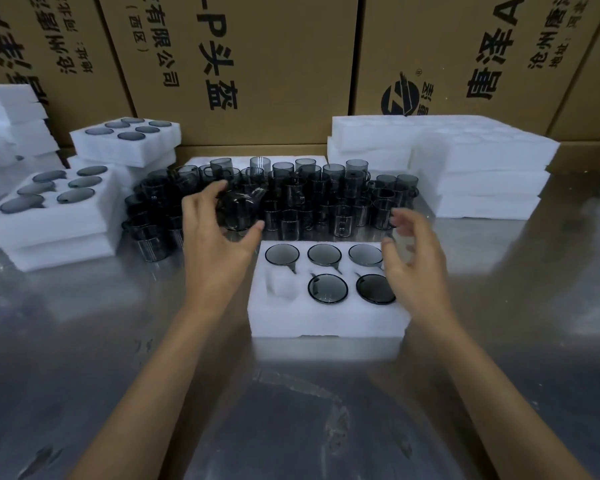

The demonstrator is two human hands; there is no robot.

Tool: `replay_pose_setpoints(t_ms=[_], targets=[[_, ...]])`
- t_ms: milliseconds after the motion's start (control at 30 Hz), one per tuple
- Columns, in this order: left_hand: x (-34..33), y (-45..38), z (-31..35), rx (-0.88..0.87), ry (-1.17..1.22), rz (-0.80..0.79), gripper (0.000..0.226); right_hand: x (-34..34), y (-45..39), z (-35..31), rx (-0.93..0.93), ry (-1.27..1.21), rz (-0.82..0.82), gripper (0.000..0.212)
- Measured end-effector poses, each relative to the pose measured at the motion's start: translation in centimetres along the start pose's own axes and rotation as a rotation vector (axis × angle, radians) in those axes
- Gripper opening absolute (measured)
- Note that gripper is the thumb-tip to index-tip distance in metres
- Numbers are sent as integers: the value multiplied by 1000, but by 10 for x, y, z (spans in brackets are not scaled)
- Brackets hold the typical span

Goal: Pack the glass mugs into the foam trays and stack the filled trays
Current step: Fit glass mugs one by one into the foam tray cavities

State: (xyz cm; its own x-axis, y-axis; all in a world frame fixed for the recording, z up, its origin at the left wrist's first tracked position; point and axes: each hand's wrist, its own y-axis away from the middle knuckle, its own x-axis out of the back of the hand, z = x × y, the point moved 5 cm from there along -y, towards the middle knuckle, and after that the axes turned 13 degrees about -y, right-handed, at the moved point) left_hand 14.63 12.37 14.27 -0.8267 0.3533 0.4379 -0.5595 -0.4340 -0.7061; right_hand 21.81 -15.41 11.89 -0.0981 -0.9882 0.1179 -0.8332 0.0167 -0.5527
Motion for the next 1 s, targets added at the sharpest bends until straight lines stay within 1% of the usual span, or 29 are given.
replay_pose_setpoints(t_ms=[67, 133, 200, 233, 333, 400, 467, 533, 600, 633, 733, 800, 833, 900, 1000], targets=[[2, 6, 16, -54, 24, -23, 61, -18, -4, -28, 83, 0, -135, 47], [2, 14, 25, -59, 63, -37, 58, -43, 0, -51, 123, -5, -330, 59], [0, 20, 27, -24, 93, -45, 55, -69, 9, -67, 169, 15, -501, 67], [-1, 22, 25, 17, 102, -53, 52, -80, 14, -70, 195, 15, -550, 68], [1, 25, 17, 145, 86, -71, 55, -100, 22, -70, 215, -17, -579, 68], [2, 23, 16, 129, 36, -119, 58, -104, 26, -65, 178, -59, -552, 66], [0, 22, 16, 108, 48, -228, 58, -104, 31, -60, 125, -113, -532, 61], [-4, 23, 17, 116, 178, -353, 54, -101, 32, -54, 69, -160, -551, 57], [-5, 22, 16, 192, 390, -436, 49, -96, 30, -48, -9, -208, -585, 58], [-4, 21, 14, 220, 440, -473, 44, -94, 30, -46, -42, -216, -610, 59], [-3, 19, 10, 165, 346, -630, 24, -93, 33, -42, -69, -164, -704, 62], [-2, 19, 6, 181, 324, -728, 14, -94, 36, -42, -69, -145, -739, 63], [-2, 19, 4, 197, 331, -758, 13, -94, 38, -42, -74, -140, -753, 64], [-1, 18, 1, 213, 336, -792, 18, -96, 41, -40, -88, -134, -782, 67], [-1, 18, -4, 217, 321, -825, 23, -97, 43, -37, -97, -93, -782, 67]])
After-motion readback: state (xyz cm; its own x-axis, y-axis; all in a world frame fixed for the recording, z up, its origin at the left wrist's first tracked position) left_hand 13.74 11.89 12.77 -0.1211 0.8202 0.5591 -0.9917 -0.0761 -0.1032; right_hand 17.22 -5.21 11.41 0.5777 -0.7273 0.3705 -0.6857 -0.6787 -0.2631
